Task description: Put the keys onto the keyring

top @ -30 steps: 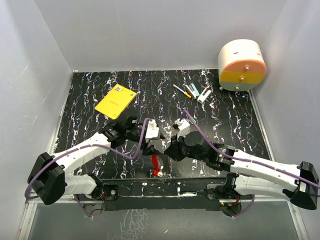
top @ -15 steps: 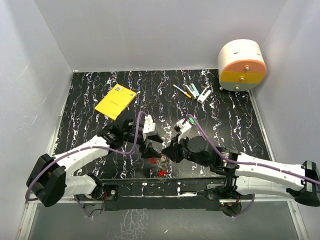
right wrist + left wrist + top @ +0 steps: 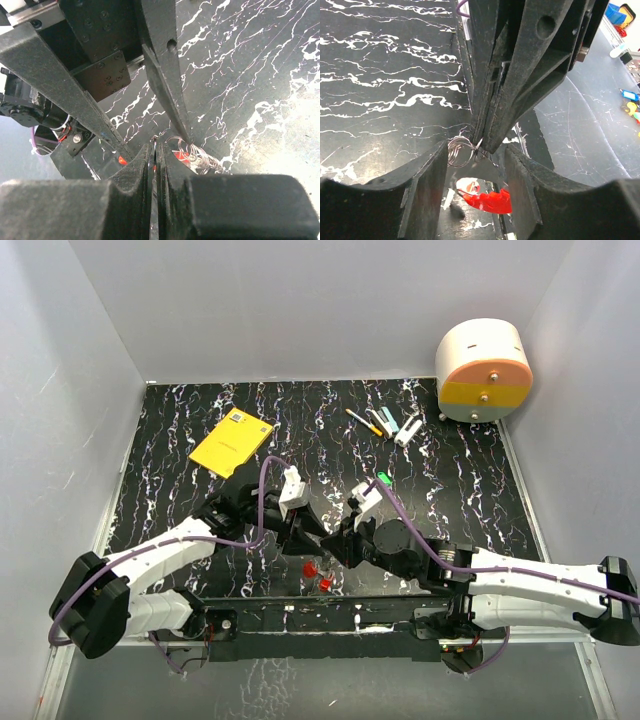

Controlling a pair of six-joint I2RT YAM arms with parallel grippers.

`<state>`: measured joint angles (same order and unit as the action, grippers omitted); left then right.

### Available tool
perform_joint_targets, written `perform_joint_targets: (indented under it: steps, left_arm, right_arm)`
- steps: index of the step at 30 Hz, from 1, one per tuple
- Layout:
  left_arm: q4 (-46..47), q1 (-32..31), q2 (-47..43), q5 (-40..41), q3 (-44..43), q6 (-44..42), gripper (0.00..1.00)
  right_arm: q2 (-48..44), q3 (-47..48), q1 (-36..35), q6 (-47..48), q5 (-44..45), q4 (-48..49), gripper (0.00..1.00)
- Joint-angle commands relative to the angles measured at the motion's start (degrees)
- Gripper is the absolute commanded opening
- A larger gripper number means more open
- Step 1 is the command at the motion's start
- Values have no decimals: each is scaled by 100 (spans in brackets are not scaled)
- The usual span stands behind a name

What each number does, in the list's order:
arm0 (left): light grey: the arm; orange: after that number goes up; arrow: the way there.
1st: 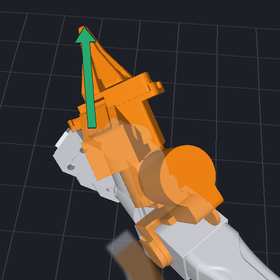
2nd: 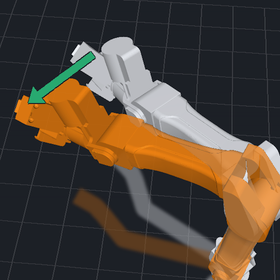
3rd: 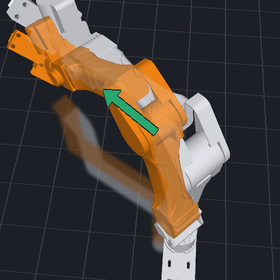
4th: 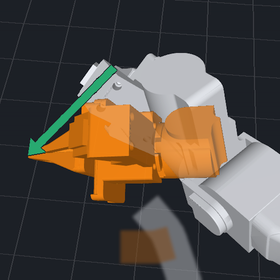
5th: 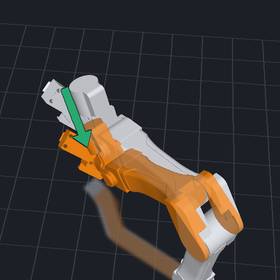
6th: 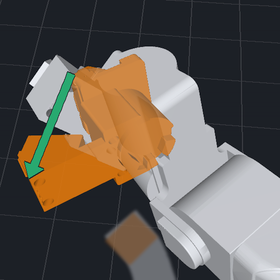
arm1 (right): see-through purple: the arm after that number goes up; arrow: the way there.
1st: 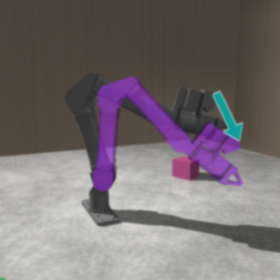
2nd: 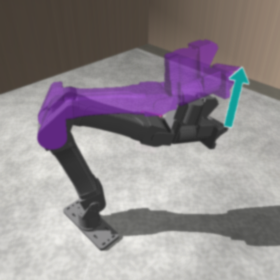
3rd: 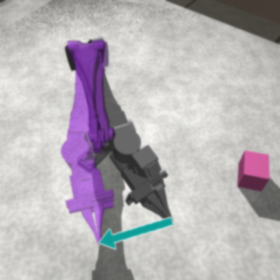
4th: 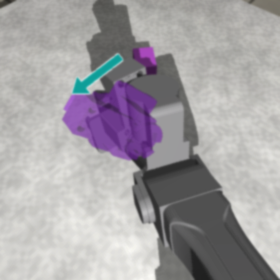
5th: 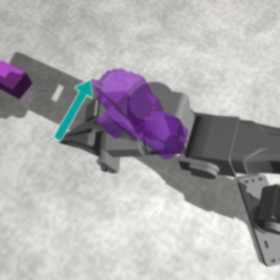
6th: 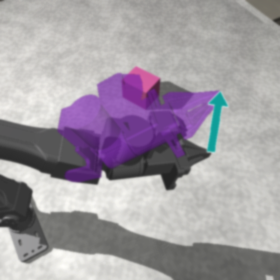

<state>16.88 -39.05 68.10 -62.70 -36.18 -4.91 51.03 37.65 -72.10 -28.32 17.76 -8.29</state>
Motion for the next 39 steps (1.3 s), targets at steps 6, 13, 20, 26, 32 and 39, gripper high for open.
perform_joint_targets:
  steps: [6,13,20,26,32,39]
  left_arm:
    - [169,46,-217,-272,154,134,45]
    - [75,55,-203,-118,137,64,41]
    - [-46,59,-149,-61,-63,120,32]
    - [-254,56,-121,-101,-163,85,26]
    - [113,55,-152,-35,-29,479,24]
    - [121,55,-121,66,33,543,25]
  right_arm:
    - [-123,34,-197,137,531,819,8]
    - [-124,15,-314,172,690,960,8]
    - [-144,-26,-442,142,839,998,8]
    - [-235,-78,-558,142,1013,1070,8]
    - [-282,-134,-651,199,1124,1167,8]
    - [-297,-164,-826,418,1300,1492,8]
